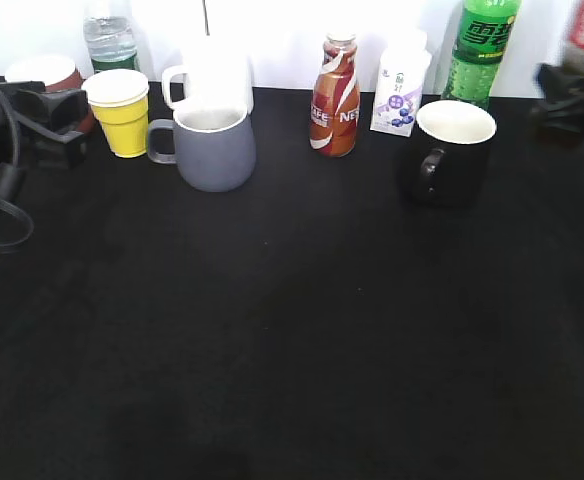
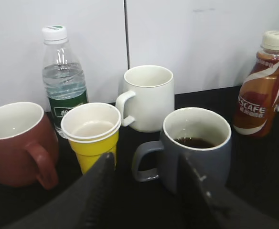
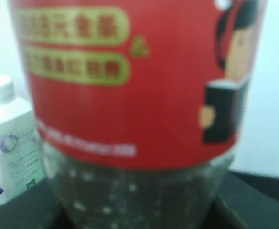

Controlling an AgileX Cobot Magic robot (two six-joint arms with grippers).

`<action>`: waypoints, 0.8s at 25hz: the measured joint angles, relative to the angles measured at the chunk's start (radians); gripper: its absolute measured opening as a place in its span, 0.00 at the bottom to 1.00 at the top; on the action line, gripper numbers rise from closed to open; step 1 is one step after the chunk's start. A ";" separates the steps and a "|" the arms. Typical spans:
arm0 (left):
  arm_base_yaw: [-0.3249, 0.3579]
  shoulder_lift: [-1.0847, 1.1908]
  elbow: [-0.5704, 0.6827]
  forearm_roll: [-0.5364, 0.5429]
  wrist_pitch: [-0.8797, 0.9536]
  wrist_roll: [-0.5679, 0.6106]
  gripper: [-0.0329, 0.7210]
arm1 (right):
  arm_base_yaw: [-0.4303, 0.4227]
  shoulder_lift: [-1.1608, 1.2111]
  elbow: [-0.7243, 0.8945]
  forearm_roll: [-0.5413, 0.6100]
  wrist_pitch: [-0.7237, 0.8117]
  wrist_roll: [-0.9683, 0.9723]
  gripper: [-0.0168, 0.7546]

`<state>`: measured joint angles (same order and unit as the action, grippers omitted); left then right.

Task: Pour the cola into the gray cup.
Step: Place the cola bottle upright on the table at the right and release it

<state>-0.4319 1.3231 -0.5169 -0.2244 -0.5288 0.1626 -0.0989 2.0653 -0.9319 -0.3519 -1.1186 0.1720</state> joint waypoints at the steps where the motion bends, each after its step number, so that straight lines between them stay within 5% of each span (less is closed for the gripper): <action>1: 0.000 0.000 0.000 0.000 0.000 0.000 0.48 | 0.000 0.045 -0.048 -0.014 0.000 0.000 0.52; 8: 0.000 0.000 0.000 0.000 0.004 0.000 0.48 | -0.001 0.188 -0.121 -0.084 -0.066 0.027 0.55; 12: 0.000 0.000 0.000 0.000 0.004 0.000 0.48 | -0.002 0.187 -0.121 -0.084 -0.073 0.029 0.80; 20: 0.000 0.000 0.000 0.000 0.009 0.000 0.48 | -0.002 0.042 0.062 -0.040 -0.054 0.024 0.81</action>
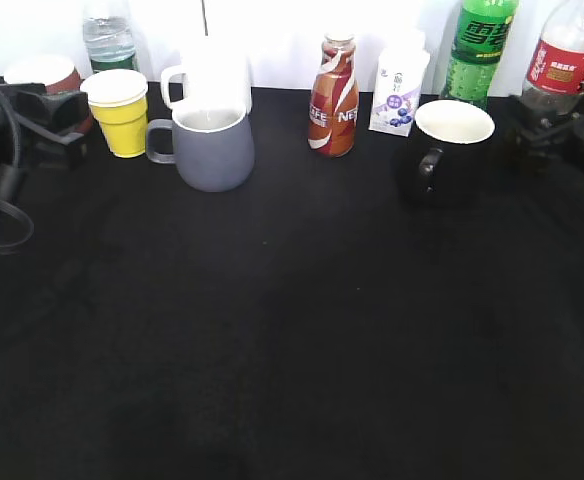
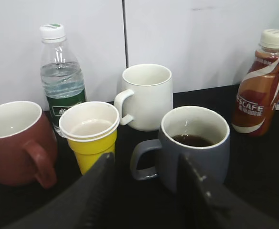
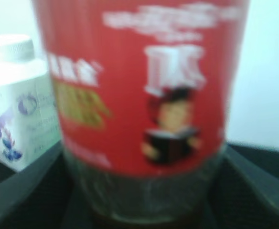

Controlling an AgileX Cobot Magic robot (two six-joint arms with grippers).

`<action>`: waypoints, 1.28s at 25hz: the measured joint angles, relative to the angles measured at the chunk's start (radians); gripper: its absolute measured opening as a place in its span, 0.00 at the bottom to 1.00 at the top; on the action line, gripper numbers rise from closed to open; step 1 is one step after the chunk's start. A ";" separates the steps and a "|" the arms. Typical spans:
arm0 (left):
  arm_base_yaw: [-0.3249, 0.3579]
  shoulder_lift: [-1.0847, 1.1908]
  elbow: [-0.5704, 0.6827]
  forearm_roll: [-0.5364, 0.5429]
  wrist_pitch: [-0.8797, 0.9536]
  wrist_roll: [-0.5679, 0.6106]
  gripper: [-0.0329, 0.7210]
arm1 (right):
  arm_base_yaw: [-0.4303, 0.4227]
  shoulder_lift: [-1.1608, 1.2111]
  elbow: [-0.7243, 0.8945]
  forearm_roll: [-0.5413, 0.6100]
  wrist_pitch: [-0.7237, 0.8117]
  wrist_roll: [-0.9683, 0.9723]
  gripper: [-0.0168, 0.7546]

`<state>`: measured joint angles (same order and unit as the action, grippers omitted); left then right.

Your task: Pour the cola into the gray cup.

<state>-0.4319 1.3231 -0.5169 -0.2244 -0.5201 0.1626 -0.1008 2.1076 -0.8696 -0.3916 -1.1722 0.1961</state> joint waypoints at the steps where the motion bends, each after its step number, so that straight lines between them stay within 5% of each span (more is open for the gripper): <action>1: 0.000 0.000 0.000 0.000 0.009 0.000 0.48 | 0.000 -0.016 0.027 0.013 0.005 -0.004 0.81; 6: 0.000 0.000 0.000 0.001 0.057 0.000 0.48 | 0.000 -0.148 0.148 0.027 0.115 -0.021 0.79; 12: 0.000 -0.080 -0.092 0.007 0.386 0.000 0.48 | 0.018 -0.579 0.168 -0.243 0.910 0.322 0.79; 15: 0.000 -0.095 -0.128 0.052 0.520 0.000 0.48 | 0.121 -0.750 0.168 -0.246 1.296 0.356 0.79; 17: 0.000 -0.095 -0.128 0.087 0.607 0.000 0.48 | 0.216 -0.826 0.154 -0.163 1.569 0.304 0.79; 20: 0.000 -0.096 -0.188 0.147 0.880 -0.024 0.48 | 0.295 -0.933 0.064 0.295 1.864 -0.104 0.79; 21: 0.000 -0.097 -0.237 0.199 1.021 -0.066 0.48 | 0.295 -0.986 0.044 0.359 1.915 -0.159 0.79; 26: 0.000 -0.108 -0.416 0.298 1.682 -0.233 0.48 | 0.295 -1.246 0.011 0.420 2.254 -0.208 0.79; 32: 0.000 -0.492 -0.404 0.232 1.736 -0.256 0.56 | 0.295 -1.662 0.014 0.475 2.376 -0.218 0.79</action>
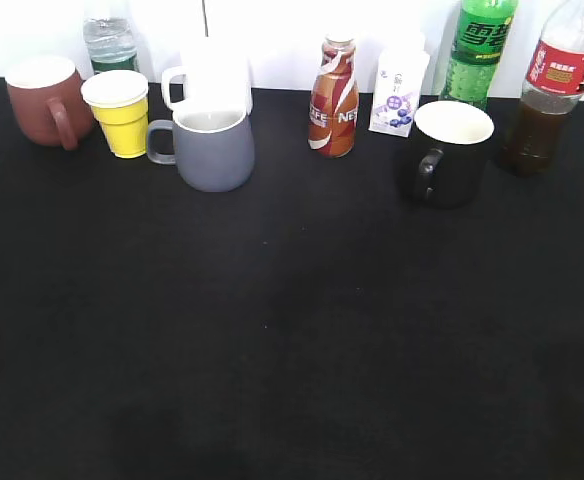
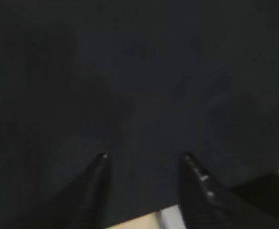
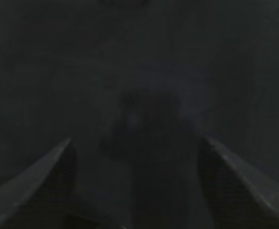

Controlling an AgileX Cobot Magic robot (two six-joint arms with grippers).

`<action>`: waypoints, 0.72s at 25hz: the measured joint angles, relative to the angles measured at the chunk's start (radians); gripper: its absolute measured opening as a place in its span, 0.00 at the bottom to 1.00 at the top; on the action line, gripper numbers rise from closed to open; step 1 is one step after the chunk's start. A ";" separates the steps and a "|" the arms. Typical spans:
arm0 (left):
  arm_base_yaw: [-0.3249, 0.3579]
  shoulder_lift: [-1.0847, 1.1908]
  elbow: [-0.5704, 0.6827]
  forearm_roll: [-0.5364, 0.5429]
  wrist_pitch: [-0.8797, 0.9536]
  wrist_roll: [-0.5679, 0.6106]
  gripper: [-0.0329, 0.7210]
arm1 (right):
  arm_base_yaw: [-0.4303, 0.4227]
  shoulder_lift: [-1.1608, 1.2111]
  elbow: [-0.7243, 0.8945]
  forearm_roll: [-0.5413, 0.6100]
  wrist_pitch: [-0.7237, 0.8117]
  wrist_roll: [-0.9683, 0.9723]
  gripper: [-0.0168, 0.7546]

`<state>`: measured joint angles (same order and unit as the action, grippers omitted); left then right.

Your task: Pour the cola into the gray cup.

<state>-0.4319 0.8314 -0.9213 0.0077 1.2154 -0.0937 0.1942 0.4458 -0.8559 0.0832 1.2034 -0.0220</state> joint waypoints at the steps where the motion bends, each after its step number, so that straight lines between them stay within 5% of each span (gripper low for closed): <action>1: 0.000 -0.113 0.030 0.001 0.000 -0.003 0.61 | 0.000 -0.062 0.021 0.000 0.004 0.000 0.79; 8: 0.000 -0.678 0.332 0.081 -0.034 -0.003 0.65 | 0.000 -0.308 0.180 0.001 0.012 -0.015 0.79; 18: 0.000 -0.698 0.401 0.076 -0.149 -0.003 0.65 | 0.000 -0.308 0.346 0.015 -0.143 -0.062 0.79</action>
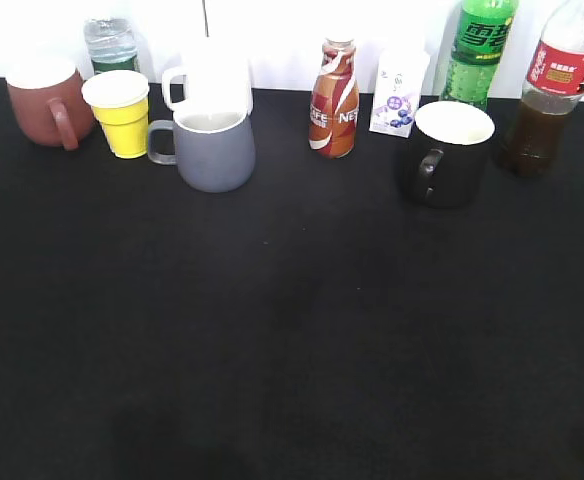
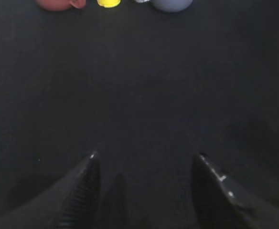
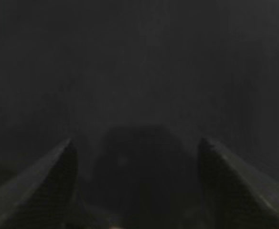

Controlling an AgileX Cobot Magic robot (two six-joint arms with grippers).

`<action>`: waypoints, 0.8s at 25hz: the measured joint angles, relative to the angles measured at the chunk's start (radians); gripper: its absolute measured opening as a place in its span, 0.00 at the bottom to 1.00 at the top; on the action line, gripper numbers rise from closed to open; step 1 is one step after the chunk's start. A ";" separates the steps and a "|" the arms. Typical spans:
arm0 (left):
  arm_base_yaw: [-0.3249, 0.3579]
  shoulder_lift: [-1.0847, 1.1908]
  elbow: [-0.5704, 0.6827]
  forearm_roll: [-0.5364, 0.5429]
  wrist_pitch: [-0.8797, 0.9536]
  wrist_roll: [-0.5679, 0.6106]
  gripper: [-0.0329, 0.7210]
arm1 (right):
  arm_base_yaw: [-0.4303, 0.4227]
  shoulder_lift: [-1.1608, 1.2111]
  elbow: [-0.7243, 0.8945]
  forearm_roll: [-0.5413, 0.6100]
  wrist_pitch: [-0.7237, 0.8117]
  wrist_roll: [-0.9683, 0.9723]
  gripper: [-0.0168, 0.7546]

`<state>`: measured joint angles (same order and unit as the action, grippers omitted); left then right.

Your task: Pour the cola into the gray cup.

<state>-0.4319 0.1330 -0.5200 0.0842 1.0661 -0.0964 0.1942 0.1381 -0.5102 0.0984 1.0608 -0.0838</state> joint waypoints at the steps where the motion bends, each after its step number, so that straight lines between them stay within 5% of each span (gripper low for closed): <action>1: 0.000 0.000 0.000 -0.001 0.000 0.000 0.65 | 0.000 0.000 0.003 0.004 -0.007 -0.001 0.79; 15: 0.015 -0.006 0.000 -0.004 -0.001 0.000 0.65 | -0.008 -0.004 0.003 0.049 -0.019 -0.010 0.78; 20: 0.214 -0.107 0.003 -0.004 -0.002 0.000 0.65 | -0.274 -0.122 0.003 0.057 -0.019 -0.010 0.78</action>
<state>-0.2183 0.0265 -0.5169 0.0803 1.0646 -0.0964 -0.0798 0.0163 -0.5070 0.1557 1.0419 -0.0941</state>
